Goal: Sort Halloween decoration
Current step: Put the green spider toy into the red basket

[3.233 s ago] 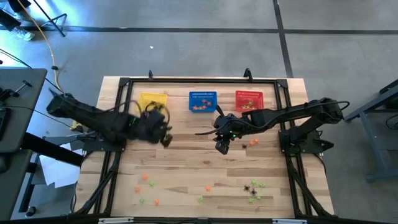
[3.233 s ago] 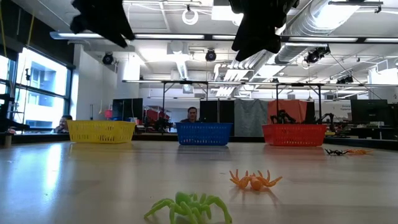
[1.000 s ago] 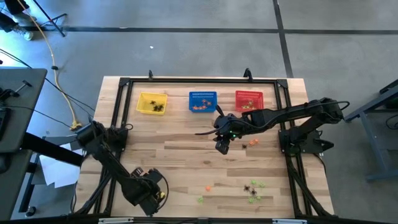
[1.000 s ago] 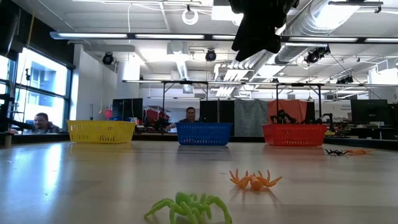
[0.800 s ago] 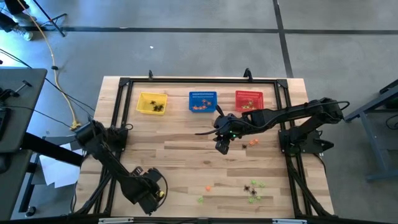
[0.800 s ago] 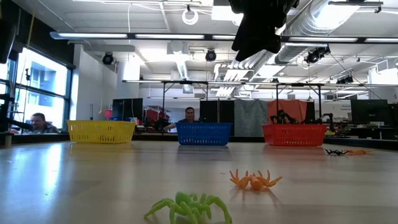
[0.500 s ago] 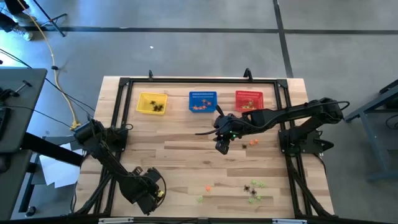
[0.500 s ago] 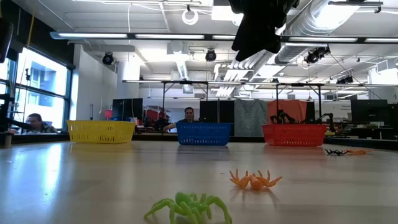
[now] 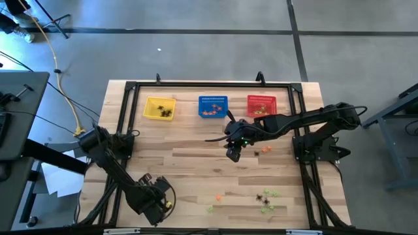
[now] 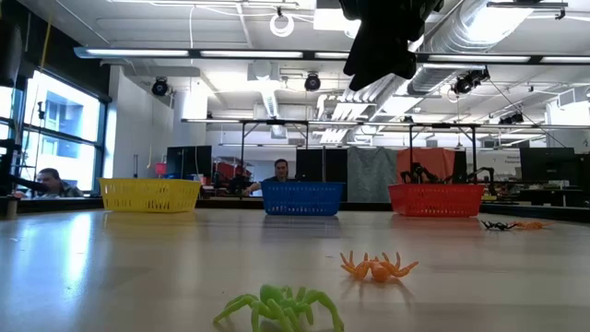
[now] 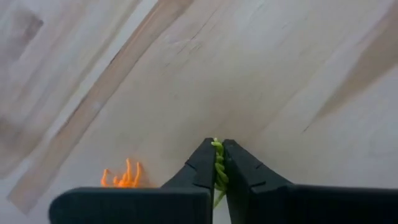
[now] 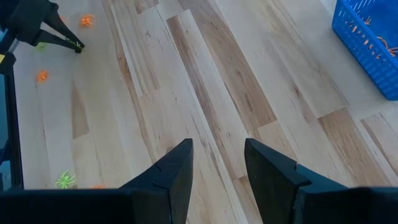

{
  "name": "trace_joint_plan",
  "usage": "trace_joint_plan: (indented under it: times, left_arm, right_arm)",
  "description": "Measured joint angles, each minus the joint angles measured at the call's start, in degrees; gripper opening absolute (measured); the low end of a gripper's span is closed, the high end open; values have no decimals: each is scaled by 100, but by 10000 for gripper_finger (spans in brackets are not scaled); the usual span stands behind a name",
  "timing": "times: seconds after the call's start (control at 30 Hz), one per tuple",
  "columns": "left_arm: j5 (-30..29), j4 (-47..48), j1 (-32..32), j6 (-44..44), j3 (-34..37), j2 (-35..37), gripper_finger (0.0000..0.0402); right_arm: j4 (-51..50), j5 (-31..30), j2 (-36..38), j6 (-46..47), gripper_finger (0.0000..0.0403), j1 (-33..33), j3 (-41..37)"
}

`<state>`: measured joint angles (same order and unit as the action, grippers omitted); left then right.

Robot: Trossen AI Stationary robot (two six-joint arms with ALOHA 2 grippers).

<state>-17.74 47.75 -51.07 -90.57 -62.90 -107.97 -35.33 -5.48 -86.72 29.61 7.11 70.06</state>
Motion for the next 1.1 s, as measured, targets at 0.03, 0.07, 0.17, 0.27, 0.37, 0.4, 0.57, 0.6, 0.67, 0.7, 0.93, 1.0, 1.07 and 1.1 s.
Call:
trace_joint_plan:
  times: [0.03, 0.07, 0.17, 0.27, 0.37, 0.4, 0.57, 0.6, 0.67, 0.7, 0.93, 1.0, 1.07, 1.1]
  left_arm:
    - [-24, 65, 15, 111, -71, -10, 3]
    - [-29, 158, 40, 216, -139, -22, 3]
    - [-178, 343, 136, 631, -450, -51, 2]
    - [-423, 316, 223, 1294, -890, -38, 1]
    - [-854, 317, 344, 2180, -1405, -36, 1]
    - [-1078, 291, 391, 2501, -1589, -30, 1]
    - [-2767, 11, 491, 4197, -2344, -20, 1]
    - [-3131, -112, 467, 4565, -2442, -14, 1]
    - [-3652, -253, 412, 5270, -2603, -8, 0]
    - [-3834, -297, 408, 5590, -2661, -8, 0]
    - [-4447, -30, 726, 6374, -2689, -8, 0]
    - [-4592, 54, 898, 6378, -2590, -8, 0]
    - [-4951, 119, 1057, 6389, -2452, -2, 0]
    - [-5154, 178, 1140, 6417, -2379, 12, 0]
  right_arm:
    - [0, 2, 0, 0, 142, 2, 0]
    - [-2, 1, 0, 0, 142, 1, 1]
    - [-2, 2, 0, 0, 142, 2, 0]
    - [0, 0, 0, 0, 142, 0, 0]
    - [0, 0, 0, 0, 142, 0, 0]
    - [0, 0, 0, 0, 142, 2, 0]
    - [1, -44, 0, -2, 142, 0, 0]
    - [2, -47, 0, -2, 142, 0, 0]
    - [7, -67, 0, -15, 142, 0, 0]
    - [38, -131, 0, 8, 142, 0, 0]
    - [374, -554, 0, 746, 142, 0, 1]
    - [353, -780, 0, 790, 142, 0, 0]
    - [345, -801, 0, 837, 142, 0, 0]
    - [326, -799, 0, 848, 142, 0, 0]
